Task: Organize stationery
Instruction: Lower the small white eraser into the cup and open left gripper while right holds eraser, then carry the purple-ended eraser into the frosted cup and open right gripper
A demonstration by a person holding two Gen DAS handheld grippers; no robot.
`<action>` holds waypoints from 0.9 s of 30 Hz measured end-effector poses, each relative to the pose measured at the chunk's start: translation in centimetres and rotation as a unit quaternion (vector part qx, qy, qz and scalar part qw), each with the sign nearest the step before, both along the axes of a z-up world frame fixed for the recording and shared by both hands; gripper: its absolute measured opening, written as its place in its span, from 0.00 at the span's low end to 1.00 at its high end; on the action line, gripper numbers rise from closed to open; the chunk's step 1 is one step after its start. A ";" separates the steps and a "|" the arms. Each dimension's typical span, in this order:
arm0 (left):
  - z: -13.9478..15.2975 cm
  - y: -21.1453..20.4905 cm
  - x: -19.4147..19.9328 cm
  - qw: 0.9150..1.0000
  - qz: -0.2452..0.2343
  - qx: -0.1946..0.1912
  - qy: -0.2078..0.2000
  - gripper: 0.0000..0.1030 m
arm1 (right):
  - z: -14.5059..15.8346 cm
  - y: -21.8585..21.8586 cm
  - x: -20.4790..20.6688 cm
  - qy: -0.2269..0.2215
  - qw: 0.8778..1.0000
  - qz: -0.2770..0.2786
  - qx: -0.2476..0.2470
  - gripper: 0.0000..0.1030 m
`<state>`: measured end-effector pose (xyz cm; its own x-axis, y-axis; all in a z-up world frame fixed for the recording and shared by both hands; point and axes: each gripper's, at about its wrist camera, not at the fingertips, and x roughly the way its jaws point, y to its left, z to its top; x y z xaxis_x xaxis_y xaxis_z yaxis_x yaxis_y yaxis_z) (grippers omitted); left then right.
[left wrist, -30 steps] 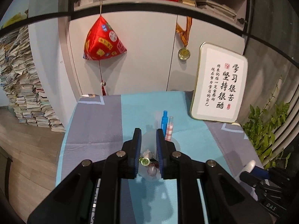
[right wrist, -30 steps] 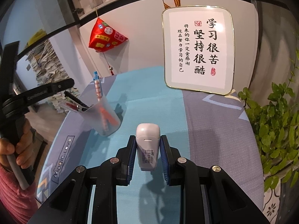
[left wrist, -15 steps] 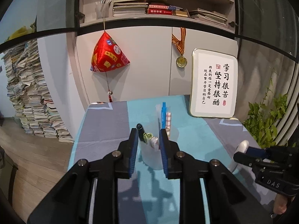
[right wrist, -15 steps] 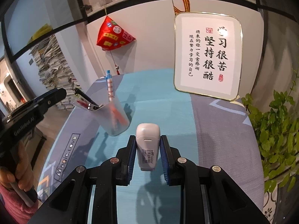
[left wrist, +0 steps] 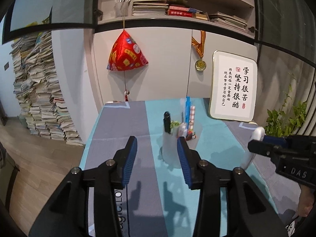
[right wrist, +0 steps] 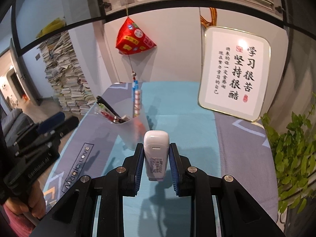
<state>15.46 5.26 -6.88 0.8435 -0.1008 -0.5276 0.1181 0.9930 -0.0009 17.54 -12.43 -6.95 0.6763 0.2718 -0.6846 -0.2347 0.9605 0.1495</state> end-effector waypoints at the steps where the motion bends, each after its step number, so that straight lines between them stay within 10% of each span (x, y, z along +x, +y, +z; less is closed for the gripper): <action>1: -0.1 0.1 -0.1 1.000 0.002 0.000 0.000 0.43 | 0.2 0.3 0.1 -0.002 1.000 0.002 -0.002 0.24; 8: -1.4 1.4 -1.4 1.000 0.024 0.007 -0.007 0.58 | 2.3 3.1 1.1 -0.036 0.999 0.020 -0.007 0.24; 27: -3.6 4.2 -2.1 0.999 0.042 -0.013 0.021 0.60 | 3.1 7.8 7.3 -0.049 0.999 0.002 -0.002 0.24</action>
<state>13.39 9.48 -10.49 0.8270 -0.0457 -0.5604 0.0342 0.9989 -0.0310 24.81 -4.60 -3.89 0.7395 0.2715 -0.6159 -0.2511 0.9603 0.1219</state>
